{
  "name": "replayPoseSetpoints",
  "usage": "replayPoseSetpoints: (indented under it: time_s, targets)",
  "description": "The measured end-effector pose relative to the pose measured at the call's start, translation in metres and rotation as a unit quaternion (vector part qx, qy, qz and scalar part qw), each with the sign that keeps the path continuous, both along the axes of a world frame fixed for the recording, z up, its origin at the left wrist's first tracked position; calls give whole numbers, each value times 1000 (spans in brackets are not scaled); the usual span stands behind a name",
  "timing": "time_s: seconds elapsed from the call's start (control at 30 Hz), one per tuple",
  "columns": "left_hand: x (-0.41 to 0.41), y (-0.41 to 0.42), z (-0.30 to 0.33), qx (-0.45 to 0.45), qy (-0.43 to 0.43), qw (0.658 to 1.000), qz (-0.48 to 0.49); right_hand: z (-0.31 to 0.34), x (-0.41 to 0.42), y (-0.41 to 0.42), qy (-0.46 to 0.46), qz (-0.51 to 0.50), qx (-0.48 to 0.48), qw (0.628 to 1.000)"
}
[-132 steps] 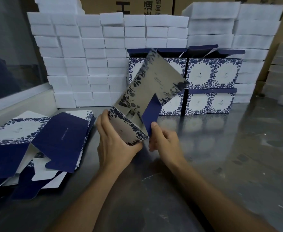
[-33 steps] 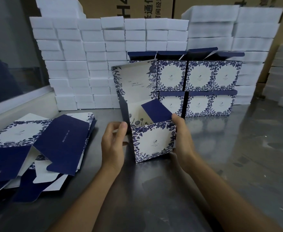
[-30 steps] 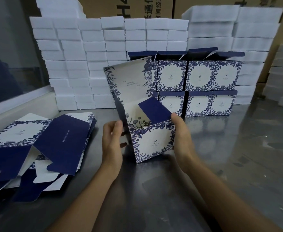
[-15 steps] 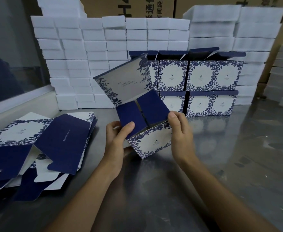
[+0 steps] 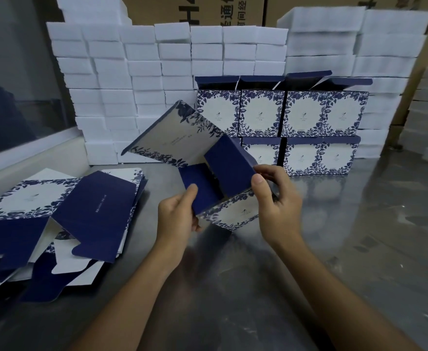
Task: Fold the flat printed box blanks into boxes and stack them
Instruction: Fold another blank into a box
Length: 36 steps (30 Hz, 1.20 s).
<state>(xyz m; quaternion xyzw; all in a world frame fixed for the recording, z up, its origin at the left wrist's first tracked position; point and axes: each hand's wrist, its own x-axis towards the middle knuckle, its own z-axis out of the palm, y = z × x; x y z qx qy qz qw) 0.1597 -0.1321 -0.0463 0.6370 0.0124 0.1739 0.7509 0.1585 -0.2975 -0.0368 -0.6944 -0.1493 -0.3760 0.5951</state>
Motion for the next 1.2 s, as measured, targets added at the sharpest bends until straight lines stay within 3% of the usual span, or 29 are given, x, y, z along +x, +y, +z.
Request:
replayPoseSetpoints:
  time_s: [0.33,0.53,0.87,0.97,1.03,1.1,1.2]
  targets:
    - [7,5,-7,8,9,999,30,3,-2,-2,-29,-13,-25,999]
    - [10,13,-7,-48,32,997,44,4,1,-4,-34,-10,-9,999]
    - [3,15,-7,-68,-17,997,20,5,5,-4,-37,-5,5,999]
    - [6,17,-7,-92,-22,993,74,4,9,-7,22,1,73,997]
    - [9,18,-6,-81,-19,991,101,4,11,-8,113,25,109,987]
    - [10,16,-7,-59,-5,996,68,1,15,-10,179,62,144,971]
    - [9,12,-10,-62,26,997,-29,-3,16,-7,233,51,109,965]
